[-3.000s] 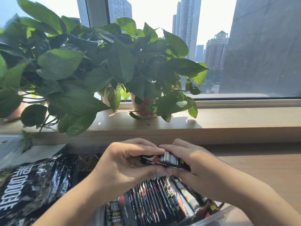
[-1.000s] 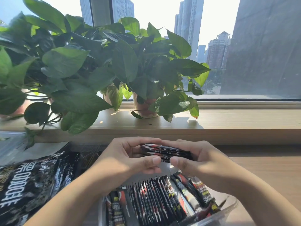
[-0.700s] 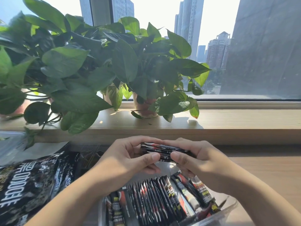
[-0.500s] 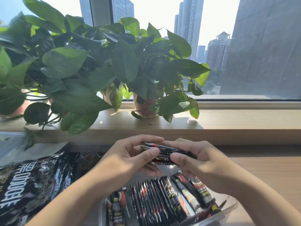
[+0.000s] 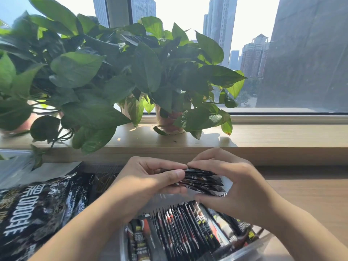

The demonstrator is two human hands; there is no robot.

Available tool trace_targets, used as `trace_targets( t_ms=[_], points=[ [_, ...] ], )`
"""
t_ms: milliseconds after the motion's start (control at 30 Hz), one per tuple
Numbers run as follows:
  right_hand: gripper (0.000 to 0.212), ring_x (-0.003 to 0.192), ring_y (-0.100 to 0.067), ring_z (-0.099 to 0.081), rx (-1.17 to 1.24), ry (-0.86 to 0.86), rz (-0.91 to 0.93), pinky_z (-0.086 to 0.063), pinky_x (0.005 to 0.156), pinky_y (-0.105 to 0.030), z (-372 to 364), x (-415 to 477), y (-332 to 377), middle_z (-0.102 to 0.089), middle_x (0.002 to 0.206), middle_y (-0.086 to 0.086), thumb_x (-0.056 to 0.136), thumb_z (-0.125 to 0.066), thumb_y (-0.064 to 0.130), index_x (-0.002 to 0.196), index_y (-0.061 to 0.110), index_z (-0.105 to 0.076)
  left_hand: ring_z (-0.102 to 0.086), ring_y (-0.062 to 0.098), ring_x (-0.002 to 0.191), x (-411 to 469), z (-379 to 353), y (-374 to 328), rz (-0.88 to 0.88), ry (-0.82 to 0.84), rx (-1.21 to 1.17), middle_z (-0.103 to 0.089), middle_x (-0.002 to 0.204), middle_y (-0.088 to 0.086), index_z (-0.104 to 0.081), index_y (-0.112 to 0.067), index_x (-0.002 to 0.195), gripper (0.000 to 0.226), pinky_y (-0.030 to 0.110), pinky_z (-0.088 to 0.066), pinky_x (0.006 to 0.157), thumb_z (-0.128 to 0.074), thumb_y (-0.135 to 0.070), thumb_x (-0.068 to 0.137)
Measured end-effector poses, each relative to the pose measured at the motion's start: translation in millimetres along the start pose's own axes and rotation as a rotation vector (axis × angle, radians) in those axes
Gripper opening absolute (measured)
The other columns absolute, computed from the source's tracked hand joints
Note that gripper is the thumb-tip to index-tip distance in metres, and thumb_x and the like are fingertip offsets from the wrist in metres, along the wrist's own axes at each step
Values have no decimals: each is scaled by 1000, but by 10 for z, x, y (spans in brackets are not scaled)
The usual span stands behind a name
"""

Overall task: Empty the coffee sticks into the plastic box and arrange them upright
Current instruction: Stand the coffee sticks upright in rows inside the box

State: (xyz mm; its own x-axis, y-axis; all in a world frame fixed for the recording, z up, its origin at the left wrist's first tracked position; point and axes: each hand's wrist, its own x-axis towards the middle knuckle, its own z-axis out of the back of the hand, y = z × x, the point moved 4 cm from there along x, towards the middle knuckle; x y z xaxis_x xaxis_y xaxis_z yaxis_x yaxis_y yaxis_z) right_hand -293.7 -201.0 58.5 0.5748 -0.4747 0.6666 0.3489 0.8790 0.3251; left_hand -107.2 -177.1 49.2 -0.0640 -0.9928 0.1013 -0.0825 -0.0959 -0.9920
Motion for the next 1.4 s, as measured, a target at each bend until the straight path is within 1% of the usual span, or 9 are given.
trace_targets(
  t_ms=[233, 400, 600, 900, 1000, 1100, 1200, 1300, 1400],
  points=[
    [31, 85, -12, -64, -242, -105, 107, -51, 75, -19, 38, -10, 38, -69, 94, 5, 77, -85, 27, 106, 17, -79, -73, 23, 67, 3, -7, 16, 33, -5, -37, -75, 83, 24, -80, -2, 90, 19, 21, -59, 61, -73, -6, 73],
    [41, 74, -13, -64, -240, -72, 74, -54, 67, -28, 39, 5, 31, -71, 85, 5, 68, -84, 34, 105, 18, -79, -71, 23, 58, 13, 8, 26, 36, -13, 33, -75, 81, 23, -80, -7, 91, 20, 19, -58, 57, -75, -13, 73],
    [40, 82, -3, -66, -91, -39, 18, -52, 76, -13, 39, 2, -23, -69, 96, 7, 72, -81, 40, 105, 18, -79, -70, 20, 57, 25, 40, 27, 15, -38, 76, -76, 78, 20, -81, -7, 90, 21, 18, -58, 57, -76, -15, 72],
    [29, 77, -5, -70, -29, -47, 9, -58, 68, -26, 78, -6, -65, -73, 89, 7, 72, -87, 17, 99, 15, -80, -70, 22, 55, -4, -21, 12, -20, 28, 108, -74, 69, 13, -77, -12, 104, 28, 17, -54, 51, -71, -16, 77],
    [27, 77, -9, -71, 6, -52, -50, -58, 70, -25, 95, -8, -97, -74, 87, 7, 72, -86, 7, 98, 14, -80, -71, 25, 61, 1, -49, 8, -56, 26, 130, -77, 82, 10, -72, -19, 115, 35, 23, -58, 55, -67, -25, 80],
    [25, 80, -10, -71, 96, -59, -199, -57, 74, -21, 174, -29, -179, -75, 85, 11, 75, -83, 8, 98, 19, -80, -70, 18, 71, 36, 57, 3, -224, -157, 249, -76, 91, 2, -69, -25, 111, 27, 30, -60, 59, -73, -33, 86],
    [22, 85, -4, -70, 141, -113, -365, -55, 81, -15, 271, -49, -315, -76, 86, 15, 76, -84, 18, 93, 31, -79, -65, 15, 73, -72, 151, -182, -625, -338, 641, -69, 82, -7, -69, -24, 93, 11, 32, -54, 67, -61, -25, 85],
    [19, 81, -3, -72, 258, -162, -486, -57, 77, -17, 275, -68, -427, -79, 85, 10, 76, -85, 14, 92, 25, -82, -64, 17, 71, -162, -57, -294, -854, -47, 913, -67, 85, -3, -74, -10, 82, 19, 29, -49, 60, -55, -4, 81],
    [18, 83, -6, -74, 316, -189, -548, -61, 80, -29, 249, -102, -501, -79, 86, 8, 77, -84, 12, 94, 19, -82, -68, 8, 85, -116, -338, -159, -801, 396, 1114, -73, 98, -6, -79, -15, 92, 29, 14, -50, 75, -55, -1, 83]
  ],
)
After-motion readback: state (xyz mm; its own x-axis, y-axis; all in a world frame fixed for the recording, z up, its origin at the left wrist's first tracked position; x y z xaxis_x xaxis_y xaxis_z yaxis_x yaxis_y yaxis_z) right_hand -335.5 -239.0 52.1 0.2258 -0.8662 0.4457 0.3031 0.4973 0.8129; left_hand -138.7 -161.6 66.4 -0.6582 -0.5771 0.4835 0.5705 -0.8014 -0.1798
